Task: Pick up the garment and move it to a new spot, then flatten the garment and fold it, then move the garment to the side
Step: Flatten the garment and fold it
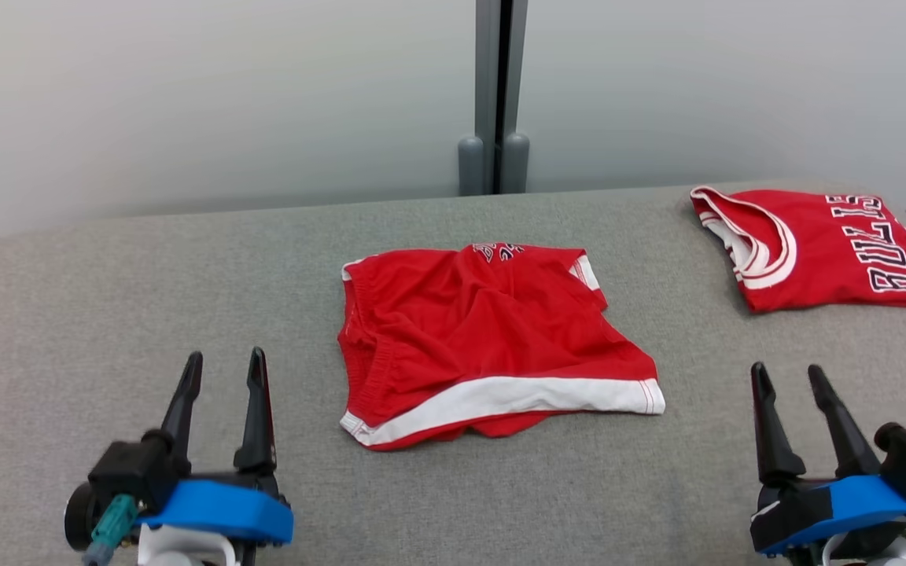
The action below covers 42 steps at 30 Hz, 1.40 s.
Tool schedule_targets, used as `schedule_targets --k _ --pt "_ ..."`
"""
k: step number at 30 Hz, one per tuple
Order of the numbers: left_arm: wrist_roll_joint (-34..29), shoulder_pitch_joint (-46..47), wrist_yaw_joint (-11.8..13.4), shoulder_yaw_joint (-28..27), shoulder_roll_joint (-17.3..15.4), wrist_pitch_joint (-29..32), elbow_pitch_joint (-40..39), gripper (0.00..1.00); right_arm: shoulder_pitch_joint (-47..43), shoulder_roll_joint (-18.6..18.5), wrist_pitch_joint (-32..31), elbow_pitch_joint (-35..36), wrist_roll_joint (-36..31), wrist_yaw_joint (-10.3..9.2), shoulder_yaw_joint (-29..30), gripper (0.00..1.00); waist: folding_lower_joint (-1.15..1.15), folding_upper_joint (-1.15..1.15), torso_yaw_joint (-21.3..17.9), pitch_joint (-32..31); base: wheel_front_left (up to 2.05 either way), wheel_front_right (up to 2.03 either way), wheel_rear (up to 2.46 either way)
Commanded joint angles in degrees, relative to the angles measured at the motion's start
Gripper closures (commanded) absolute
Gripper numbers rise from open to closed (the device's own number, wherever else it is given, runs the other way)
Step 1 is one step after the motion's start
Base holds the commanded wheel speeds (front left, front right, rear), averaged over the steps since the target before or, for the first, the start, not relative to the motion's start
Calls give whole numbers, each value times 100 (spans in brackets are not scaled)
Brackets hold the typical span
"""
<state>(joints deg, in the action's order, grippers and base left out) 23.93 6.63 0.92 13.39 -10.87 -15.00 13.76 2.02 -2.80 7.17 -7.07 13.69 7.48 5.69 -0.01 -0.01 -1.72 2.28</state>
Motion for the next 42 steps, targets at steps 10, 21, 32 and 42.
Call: schedule_targets --k 10,21,32,42 --pt "-244 -733 -115 -141 -39 -23 31 0 -248 -18 -284 -334 -57 3 -122 0 1 1 193 -331 0 0 0" --pt "-179 -737 -27 -169 -116 122 168 0 -249 -19 -375 -263 21 3 -251 0 1 1 160 -358 0 0 0" --pt "-258 -601 -40 18 -111 223 116 0 -206 -18 -366 -253 61 3 -289 0 1 1 122 -283 0 0 0" --pt "-198 73 -526 615 5 991 718 0 177 -19 -529 -284 61 3 -522 0 1 1 73 84 0 0 0"
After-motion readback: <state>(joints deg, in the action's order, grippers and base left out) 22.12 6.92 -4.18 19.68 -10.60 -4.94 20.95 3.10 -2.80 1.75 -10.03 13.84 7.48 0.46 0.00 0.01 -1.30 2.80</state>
